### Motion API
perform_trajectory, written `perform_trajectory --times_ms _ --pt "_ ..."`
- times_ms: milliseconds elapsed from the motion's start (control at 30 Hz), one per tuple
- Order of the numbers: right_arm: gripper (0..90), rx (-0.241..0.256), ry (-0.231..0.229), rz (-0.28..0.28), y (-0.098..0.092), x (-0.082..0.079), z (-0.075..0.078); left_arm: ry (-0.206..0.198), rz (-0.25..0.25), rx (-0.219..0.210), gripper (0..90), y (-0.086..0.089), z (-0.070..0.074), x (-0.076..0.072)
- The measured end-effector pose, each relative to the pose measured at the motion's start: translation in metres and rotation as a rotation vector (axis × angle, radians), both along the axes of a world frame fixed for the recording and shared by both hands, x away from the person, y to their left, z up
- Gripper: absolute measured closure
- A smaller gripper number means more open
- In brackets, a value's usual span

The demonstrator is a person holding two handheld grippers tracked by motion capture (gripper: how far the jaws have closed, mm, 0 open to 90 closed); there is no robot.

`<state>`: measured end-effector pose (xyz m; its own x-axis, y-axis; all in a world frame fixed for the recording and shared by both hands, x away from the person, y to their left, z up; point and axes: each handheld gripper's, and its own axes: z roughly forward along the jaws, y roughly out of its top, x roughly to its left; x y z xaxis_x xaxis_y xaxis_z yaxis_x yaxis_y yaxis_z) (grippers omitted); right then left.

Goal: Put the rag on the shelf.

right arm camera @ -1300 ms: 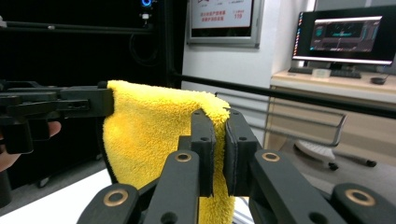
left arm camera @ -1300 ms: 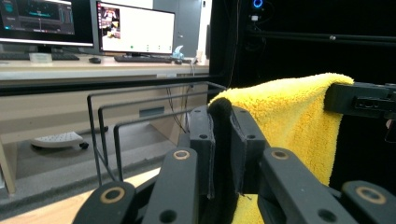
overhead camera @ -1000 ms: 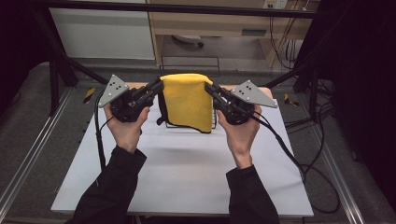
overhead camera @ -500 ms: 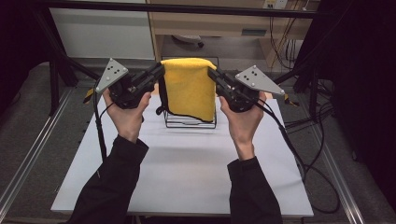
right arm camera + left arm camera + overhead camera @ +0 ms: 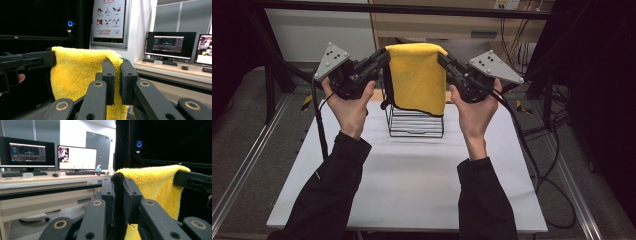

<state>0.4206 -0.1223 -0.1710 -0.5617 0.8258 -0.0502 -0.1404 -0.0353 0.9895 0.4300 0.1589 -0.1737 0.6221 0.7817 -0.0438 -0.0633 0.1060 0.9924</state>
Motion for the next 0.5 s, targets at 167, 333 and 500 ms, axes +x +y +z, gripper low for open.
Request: perform_trajectory --times_ms 167,333,500 --pt "84.3 0.007 -0.009 -0.006 -0.001 0.005 0.008 -0.013 0.001 0.003 80.5 -0.003 0.010 0.003" --pt "84.3 0.014 -0.021 -0.014 -0.002 0.011 0.018 -0.026 0.009 0.007 80.5 -0.004 0.021 0.007" --pt "84.3 0.012 -0.031 -0.020 0.000 0.019 0.027 -0.029 0.023 0.001 80.5 -0.004 0.030 0.015"
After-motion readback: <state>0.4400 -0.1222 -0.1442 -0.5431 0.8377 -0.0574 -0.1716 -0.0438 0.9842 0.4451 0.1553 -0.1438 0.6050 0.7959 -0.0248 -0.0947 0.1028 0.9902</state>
